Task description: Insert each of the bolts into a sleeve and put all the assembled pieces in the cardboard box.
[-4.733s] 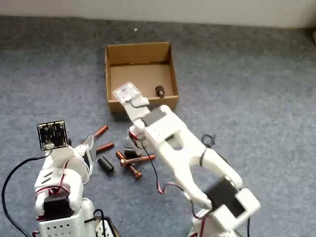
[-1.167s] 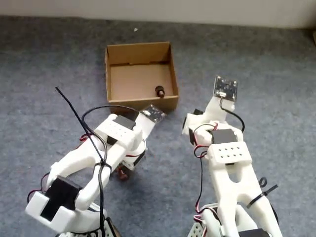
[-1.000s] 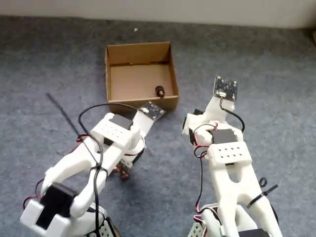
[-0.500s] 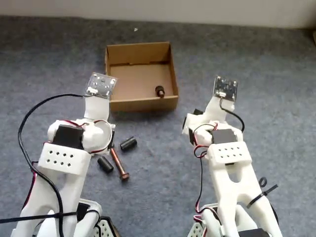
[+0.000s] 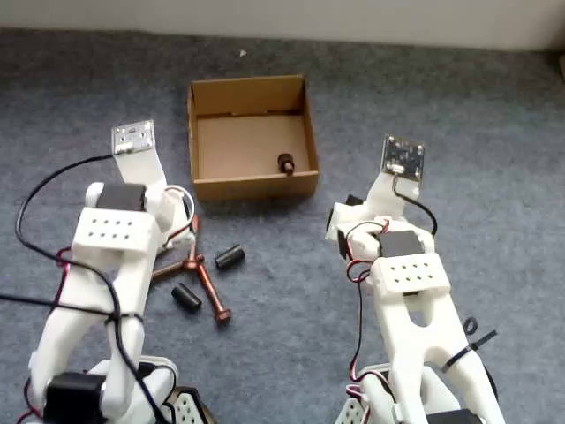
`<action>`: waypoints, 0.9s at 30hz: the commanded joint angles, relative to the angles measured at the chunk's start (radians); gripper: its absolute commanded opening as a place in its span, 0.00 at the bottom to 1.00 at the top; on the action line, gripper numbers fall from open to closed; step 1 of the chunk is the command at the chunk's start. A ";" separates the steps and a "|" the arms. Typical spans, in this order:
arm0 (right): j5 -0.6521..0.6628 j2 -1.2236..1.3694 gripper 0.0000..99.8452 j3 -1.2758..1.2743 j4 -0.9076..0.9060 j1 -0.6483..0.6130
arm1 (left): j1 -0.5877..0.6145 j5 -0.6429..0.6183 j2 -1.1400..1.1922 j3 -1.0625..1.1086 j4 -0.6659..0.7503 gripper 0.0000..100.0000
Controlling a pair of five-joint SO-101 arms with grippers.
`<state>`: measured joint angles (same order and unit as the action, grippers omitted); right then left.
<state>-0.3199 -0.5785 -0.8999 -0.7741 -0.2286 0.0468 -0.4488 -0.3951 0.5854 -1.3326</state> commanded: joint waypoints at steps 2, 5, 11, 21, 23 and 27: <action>-0.005 -0.036 0.00 0.004 0.019 0.010 | 0.036 0.100 0.130 -0.154 -0.048 0.11; -0.005 -0.036 0.00 0.004 0.019 0.010 | 0.041 0.348 0.133 -0.213 -0.081 0.11; -0.005 -0.036 0.00 0.004 0.019 0.010 | 0.041 0.927 0.134 -0.263 -0.092 0.11; -0.005 -0.036 0.00 0.004 0.019 0.010 | 0.081 1.221 0.145 -0.171 0.092 0.11; -0.005 -0.036 0.00 0.004 0.019 0.010 | 0.079 1.220 0.150 -0.133 0.092 0.14; -0.005 -0.036 0.00 0.004 0.019 0.010 | 0.079 1.149 0.222 -0.119 0.129 0.16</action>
<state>-0.3199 -0.5785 -0.8999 -0.7741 -0.2286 0.1220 0.7557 -0.2202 0.4672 -1.2513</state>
